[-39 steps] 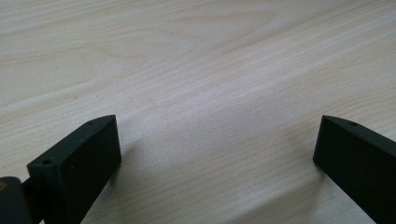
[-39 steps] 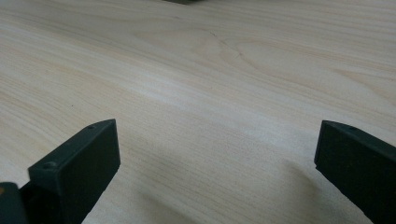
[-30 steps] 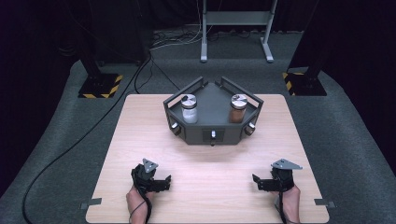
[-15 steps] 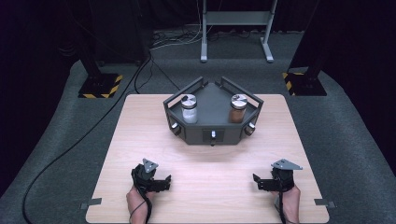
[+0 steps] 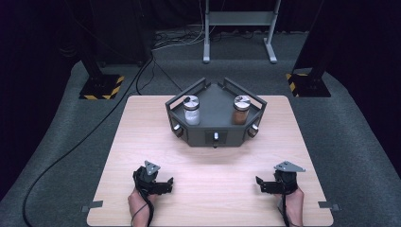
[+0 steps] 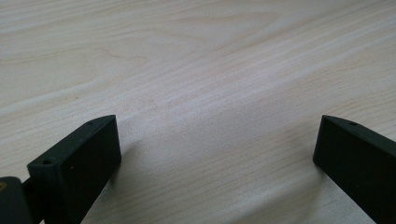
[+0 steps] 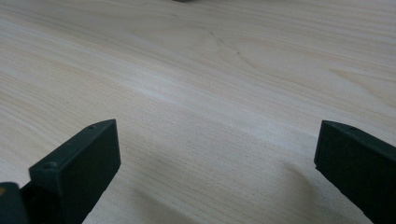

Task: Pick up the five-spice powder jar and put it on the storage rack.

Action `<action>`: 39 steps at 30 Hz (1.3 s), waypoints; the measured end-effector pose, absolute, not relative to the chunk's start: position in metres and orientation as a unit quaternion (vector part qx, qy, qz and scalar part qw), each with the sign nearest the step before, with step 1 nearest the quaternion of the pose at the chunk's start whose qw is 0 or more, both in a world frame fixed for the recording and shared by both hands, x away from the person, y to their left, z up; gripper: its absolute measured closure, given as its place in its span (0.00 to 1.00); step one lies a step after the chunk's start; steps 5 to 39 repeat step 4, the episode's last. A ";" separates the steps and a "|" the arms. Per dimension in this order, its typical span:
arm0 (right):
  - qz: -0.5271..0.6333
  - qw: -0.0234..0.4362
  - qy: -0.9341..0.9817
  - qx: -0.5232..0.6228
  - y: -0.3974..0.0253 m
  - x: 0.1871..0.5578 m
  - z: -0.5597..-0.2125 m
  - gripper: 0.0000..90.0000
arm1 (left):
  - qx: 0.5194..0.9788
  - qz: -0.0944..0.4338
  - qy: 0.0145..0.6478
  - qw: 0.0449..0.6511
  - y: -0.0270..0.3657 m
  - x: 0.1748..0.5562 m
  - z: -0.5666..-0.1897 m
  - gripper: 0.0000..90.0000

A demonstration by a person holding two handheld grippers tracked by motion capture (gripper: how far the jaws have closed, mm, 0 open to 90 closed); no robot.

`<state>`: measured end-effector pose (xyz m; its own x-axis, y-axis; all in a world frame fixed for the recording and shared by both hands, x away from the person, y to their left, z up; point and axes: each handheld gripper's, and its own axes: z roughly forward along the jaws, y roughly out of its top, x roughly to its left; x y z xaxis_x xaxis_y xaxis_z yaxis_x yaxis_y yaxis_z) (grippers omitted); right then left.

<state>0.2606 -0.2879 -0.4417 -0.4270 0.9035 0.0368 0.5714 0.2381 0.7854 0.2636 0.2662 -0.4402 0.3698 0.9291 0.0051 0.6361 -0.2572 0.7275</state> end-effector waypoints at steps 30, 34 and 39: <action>0.378 0.217 0.757 0.486 -0.289 0.261 -0.442 0.00 | 0.760 0.226 0.514 0.326 0.266 0.263 -0.440 0.01; 0.378 0.217 0.757 0.486 -0.289 0.261 -0.442 0.00 | 0.760 0.226 0.514 0.326 0.266 0.263 -0.440 0.01; 0.378 0.217 0.757 0.486 -0.289 0.261 -0.442 0.00 | 0.760 0.226 0.514 0.326 0.266 0.263 -0.440 0.01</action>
